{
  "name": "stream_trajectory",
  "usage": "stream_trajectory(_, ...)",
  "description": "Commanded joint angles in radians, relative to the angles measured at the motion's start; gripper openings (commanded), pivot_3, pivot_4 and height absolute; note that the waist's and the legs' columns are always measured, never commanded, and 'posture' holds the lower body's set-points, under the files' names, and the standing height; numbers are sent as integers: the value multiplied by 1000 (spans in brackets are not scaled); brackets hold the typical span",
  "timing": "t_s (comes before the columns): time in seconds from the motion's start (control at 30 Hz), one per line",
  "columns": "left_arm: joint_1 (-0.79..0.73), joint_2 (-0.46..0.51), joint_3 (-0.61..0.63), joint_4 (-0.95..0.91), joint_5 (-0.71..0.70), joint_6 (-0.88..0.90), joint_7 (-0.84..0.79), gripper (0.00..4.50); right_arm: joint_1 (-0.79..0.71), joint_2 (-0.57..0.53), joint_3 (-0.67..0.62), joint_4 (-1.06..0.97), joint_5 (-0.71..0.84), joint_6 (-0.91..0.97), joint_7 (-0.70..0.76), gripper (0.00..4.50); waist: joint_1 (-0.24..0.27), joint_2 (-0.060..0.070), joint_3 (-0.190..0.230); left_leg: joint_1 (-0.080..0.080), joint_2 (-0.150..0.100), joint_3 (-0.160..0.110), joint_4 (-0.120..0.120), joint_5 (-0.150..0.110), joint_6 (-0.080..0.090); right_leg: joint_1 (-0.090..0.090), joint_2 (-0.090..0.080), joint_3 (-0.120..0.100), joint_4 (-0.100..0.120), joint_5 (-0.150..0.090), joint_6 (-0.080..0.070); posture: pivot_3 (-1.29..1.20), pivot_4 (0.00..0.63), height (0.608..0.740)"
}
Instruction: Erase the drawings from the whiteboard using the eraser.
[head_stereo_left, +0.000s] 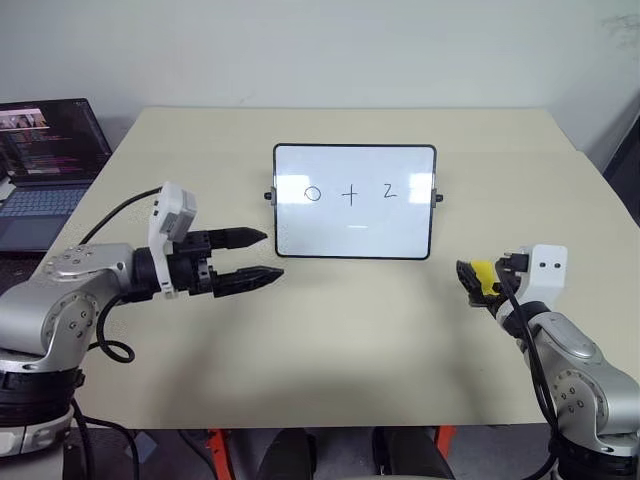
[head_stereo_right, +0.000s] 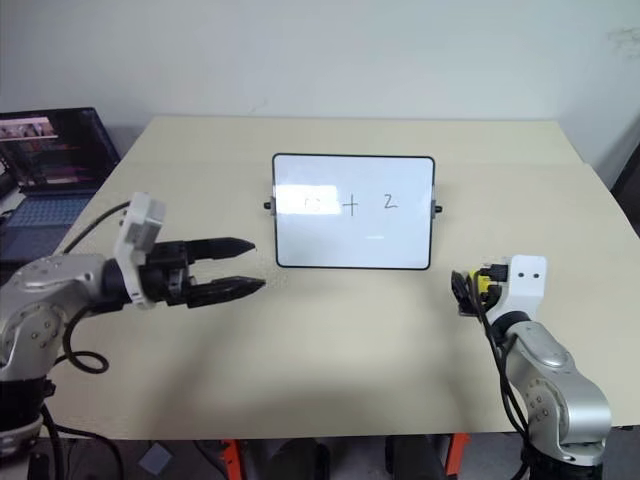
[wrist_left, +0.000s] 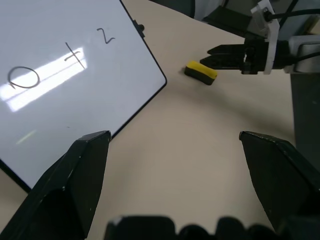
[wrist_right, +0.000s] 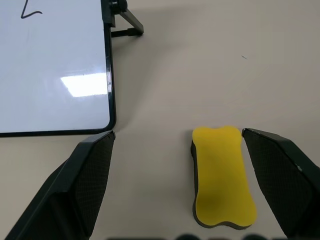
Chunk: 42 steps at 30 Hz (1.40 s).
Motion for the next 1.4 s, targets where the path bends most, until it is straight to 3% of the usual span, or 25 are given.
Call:
stream_trajectory(0.03,-20,9,19,39,38,-82,-50,4500,0,-13,-10,-31,-6,-17,8,4459,-1,0,0,0,0,0,0,0,0,0,0,0,0,0,0,0,150,740)
stream_trajectory(1.4,-78,18,39,199,129,-264,-159,4500,21,-7,-8,44,-67,-92,52,4459,-1,0,0,0,0,0,0,0,0,0,0,0,1,0,0,0,150,740)
